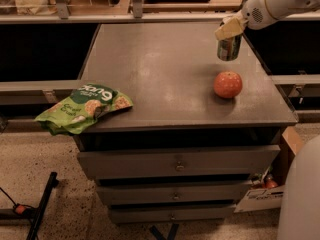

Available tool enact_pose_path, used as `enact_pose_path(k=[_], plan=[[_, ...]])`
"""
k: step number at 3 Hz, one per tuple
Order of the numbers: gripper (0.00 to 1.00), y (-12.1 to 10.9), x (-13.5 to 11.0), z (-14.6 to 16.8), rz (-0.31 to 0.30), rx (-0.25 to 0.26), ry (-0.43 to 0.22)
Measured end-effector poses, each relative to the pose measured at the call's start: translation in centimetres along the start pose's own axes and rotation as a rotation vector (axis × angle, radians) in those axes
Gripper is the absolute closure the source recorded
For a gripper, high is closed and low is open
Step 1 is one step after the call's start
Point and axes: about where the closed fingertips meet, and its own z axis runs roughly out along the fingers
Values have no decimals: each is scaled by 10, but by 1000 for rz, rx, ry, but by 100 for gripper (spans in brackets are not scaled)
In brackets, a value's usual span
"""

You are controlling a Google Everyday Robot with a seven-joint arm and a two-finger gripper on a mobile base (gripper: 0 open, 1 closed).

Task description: Move green can near green rice chip bag

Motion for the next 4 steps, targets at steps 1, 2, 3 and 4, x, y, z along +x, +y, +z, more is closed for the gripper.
enact_pose_path(k=[1, 2, 3, 4], plan=[[100, 49, -26, 6, -98, -126, -18], [100, 108, -44, 17, -198, -258, -31], [100, 164, -55, 30, -279, -379, -47], [84, 207, -60, 40, -325, -486, -75]])
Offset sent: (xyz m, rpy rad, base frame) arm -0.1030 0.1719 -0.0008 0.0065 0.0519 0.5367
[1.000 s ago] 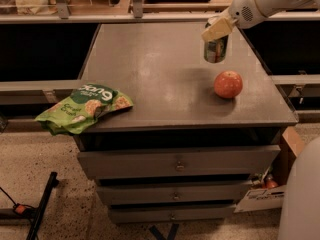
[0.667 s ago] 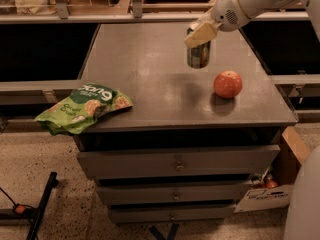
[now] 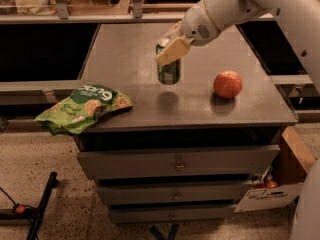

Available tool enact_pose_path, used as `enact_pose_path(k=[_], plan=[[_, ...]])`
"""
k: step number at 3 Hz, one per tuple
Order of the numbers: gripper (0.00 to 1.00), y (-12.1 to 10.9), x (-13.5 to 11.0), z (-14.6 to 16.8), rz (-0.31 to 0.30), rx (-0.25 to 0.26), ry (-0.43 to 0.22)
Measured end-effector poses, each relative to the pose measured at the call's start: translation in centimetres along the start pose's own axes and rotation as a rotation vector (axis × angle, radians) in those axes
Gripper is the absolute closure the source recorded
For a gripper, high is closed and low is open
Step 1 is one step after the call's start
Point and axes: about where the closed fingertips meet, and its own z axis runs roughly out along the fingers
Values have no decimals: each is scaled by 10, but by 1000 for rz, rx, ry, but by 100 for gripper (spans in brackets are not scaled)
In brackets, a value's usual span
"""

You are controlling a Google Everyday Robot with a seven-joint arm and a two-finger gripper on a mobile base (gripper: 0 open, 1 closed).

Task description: Move green can near green rice chip bag

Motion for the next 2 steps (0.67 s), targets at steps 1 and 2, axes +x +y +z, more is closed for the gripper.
enact_pose_path(k=[1, 2], plan=[[60, 28, -11, 22, -41, -95, -67], [37, 53, -19, 39, -71, -168, -107]])
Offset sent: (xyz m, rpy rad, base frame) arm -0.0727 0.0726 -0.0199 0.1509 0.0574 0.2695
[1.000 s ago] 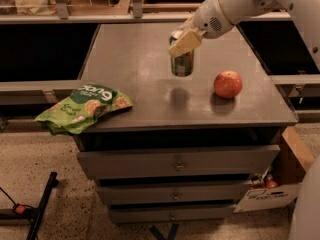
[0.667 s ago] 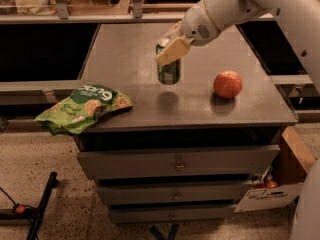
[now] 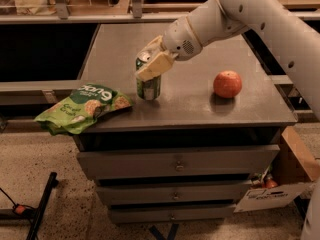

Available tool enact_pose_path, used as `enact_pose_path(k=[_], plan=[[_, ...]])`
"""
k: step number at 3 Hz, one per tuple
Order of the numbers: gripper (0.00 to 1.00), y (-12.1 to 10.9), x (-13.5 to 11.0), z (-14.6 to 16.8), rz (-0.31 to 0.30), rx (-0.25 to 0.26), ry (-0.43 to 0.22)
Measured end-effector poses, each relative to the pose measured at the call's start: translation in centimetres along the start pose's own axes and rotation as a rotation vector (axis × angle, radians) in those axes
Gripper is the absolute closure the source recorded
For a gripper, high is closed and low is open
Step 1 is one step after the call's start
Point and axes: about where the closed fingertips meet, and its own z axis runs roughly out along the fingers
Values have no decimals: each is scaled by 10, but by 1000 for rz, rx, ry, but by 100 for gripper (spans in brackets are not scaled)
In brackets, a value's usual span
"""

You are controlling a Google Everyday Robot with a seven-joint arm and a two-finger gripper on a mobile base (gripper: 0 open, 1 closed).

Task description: Move green can near green rice chip bag

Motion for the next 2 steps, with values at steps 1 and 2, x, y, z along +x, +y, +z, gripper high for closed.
enact_pose_path(k=[1, 2], plan=[[13, 20, -5, 22, -38, -44, 8], [0, 23, -6, 36, -54, -67, 17]])
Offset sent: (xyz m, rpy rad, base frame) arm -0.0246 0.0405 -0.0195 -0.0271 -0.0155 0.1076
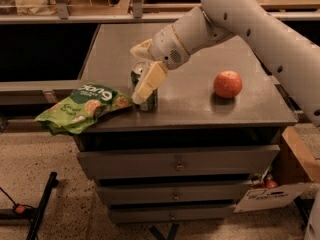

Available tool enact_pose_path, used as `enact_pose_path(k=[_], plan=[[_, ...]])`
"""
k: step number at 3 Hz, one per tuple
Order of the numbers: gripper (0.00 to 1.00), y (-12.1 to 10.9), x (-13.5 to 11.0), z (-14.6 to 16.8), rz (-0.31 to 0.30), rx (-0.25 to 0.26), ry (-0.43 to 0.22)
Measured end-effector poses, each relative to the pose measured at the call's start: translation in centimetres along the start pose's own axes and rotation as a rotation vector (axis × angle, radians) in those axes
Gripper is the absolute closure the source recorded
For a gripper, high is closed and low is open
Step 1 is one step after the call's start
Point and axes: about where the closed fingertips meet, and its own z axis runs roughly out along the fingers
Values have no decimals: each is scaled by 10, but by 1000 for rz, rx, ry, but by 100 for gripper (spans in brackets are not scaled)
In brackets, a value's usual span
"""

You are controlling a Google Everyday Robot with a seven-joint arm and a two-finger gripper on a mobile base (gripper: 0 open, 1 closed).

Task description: Move green can near green rice chip bag

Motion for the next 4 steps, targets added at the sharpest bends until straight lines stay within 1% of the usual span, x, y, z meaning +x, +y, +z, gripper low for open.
enact_pose_path(k=[1, 2, 3, 4], plan=[[0, 0, 0, 0, 0, 0, 0], [0, 3, -2, 3, -37, -40, -12], [0, 8, -3, -20, -45, 31, -23], [0, 9, -3, -20, -45, 31, -23]])
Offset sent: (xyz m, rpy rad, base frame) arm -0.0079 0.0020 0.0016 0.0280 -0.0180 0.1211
